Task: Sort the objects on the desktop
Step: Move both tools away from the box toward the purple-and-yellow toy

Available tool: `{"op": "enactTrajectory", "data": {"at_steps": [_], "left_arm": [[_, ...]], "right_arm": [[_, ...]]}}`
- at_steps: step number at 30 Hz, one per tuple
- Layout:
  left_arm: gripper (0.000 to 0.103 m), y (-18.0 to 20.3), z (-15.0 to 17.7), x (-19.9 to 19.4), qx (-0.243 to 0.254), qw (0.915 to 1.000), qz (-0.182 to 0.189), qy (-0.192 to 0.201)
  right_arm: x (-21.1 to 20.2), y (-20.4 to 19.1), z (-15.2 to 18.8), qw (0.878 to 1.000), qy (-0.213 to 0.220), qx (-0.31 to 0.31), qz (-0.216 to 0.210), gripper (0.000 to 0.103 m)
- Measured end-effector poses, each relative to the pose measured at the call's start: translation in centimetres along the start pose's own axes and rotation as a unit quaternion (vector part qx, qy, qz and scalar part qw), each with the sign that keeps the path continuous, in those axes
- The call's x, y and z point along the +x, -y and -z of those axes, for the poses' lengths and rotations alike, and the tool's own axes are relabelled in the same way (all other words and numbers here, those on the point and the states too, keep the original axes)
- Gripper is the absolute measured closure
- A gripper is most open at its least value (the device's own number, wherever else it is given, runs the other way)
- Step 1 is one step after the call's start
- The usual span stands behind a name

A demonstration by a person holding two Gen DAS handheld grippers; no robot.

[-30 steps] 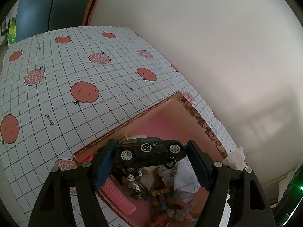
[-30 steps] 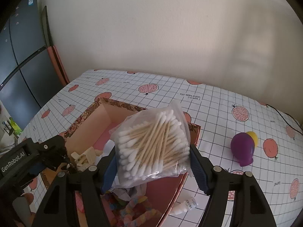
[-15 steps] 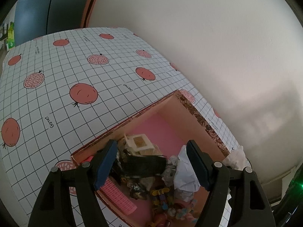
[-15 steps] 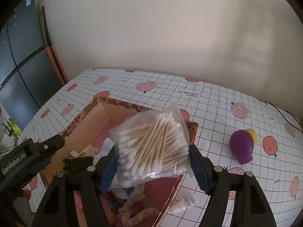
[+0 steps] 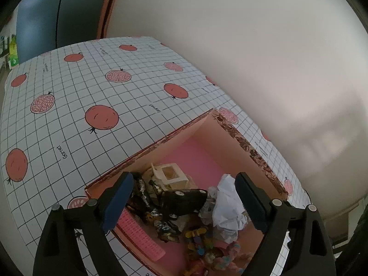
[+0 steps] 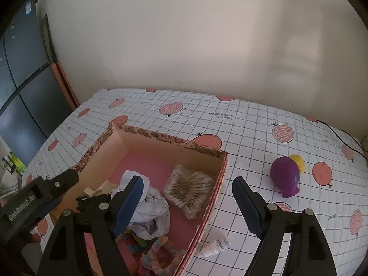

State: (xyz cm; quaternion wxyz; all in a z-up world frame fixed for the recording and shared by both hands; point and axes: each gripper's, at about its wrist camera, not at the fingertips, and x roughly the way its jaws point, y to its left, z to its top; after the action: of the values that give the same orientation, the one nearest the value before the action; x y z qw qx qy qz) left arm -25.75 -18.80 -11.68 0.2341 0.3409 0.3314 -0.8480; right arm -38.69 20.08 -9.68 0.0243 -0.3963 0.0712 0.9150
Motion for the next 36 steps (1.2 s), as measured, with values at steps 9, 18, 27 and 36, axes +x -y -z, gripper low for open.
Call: {"op": "enactTrajectory", "data": {"at_steps": [9, 18, 27, 36], "left_arm": [[0.012, 1.4, 0.1, -0.6, 0.018, 0.9998, 0.002, 0.002], [0.012, 5.1, 1.1, -1.5, 0.070, 0.9974, 0.013, 0.006], [0.012, 10.6, 2.9, -2.7, 0.136, 0.9899, 0.039, 0.002], [0.012, 16.2, 6.3, -4.5, 0.204, 0.9762, 0.073, 0.001]], "right_arm": [[-4.6, 4.0, -0.7, 0.998, 0.023, 0.042, 0.049, 0.021], [-8.6, 11.7, 1.0, 0.980, 0.013, 0.162, 0.112, 0.021], [-8.7, 16.9, 4.0, 0.962, -0.021, 0.247, 0.113, 0.021], [-10.2, 20.9, 6.5, 0.952, -0.046, 0.272, 0.131, 0.021]]}}
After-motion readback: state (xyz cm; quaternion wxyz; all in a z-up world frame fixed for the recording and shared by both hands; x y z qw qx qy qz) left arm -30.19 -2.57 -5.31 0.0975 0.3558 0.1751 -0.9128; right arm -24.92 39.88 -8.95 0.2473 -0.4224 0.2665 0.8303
